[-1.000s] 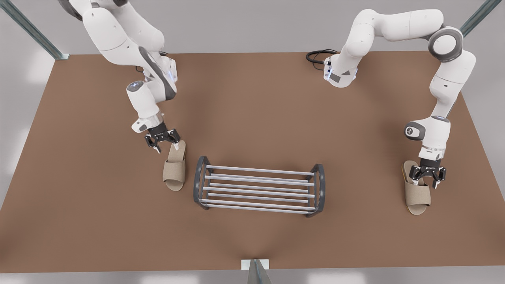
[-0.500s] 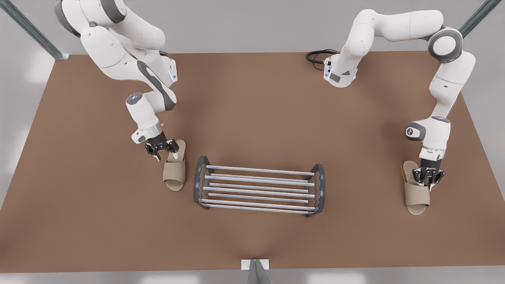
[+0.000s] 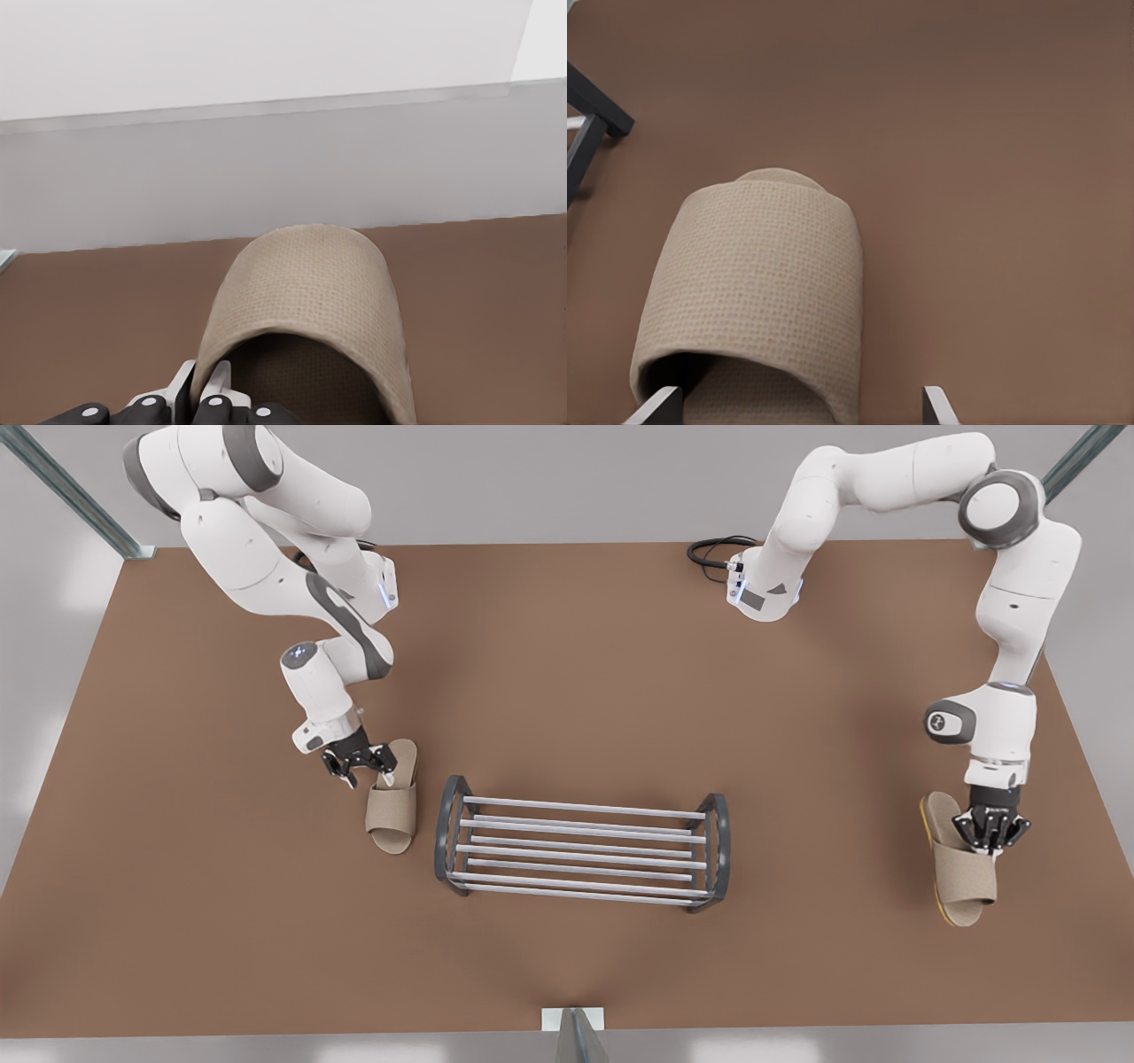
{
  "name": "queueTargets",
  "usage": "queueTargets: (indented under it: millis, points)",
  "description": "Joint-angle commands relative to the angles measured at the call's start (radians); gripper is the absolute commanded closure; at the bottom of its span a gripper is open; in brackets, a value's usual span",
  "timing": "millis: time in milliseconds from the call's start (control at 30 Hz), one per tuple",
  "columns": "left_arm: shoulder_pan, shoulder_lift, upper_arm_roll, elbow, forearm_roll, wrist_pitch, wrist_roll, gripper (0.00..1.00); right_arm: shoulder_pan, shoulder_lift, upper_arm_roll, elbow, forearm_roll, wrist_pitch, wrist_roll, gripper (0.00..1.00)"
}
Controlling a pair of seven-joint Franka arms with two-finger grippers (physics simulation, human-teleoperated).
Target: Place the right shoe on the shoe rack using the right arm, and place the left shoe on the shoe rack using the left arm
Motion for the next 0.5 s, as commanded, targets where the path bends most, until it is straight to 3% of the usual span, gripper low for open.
queueTargets:
  millis: [0, 267, 400, 467]
  points:
    - [-0.03, -0.078, -0.001, -0.01, -0.028, -0.118, -0.248, 0.79, 0.001, 0.006, -0.003, 0.007, 0.0, 0.0, -0.001, 0.0]
    - [-0.224, -0.513, -0.003, -0.048, -0.024, -0.475, -0.64, 0.79, 0.012, 0.029, -0.032, 0.028, 0.0, 0.0, -0.018, 0.0]
    - [-0.397, -0.651, -0.004, -0.016, -0.008, -0.691, -0.862, 0.79, 0.012, 0.038, -0.032, 0.04, 0.0, 0.0, -0.018, 0.0]
    - [-0.497, -0.658, -0.004, 0.045, 0.009, -0.813, -0.956, 0.79, 0.012, 0.036, -0.035, 0.042, 0.0, 0.0, -0.018, 0.0]
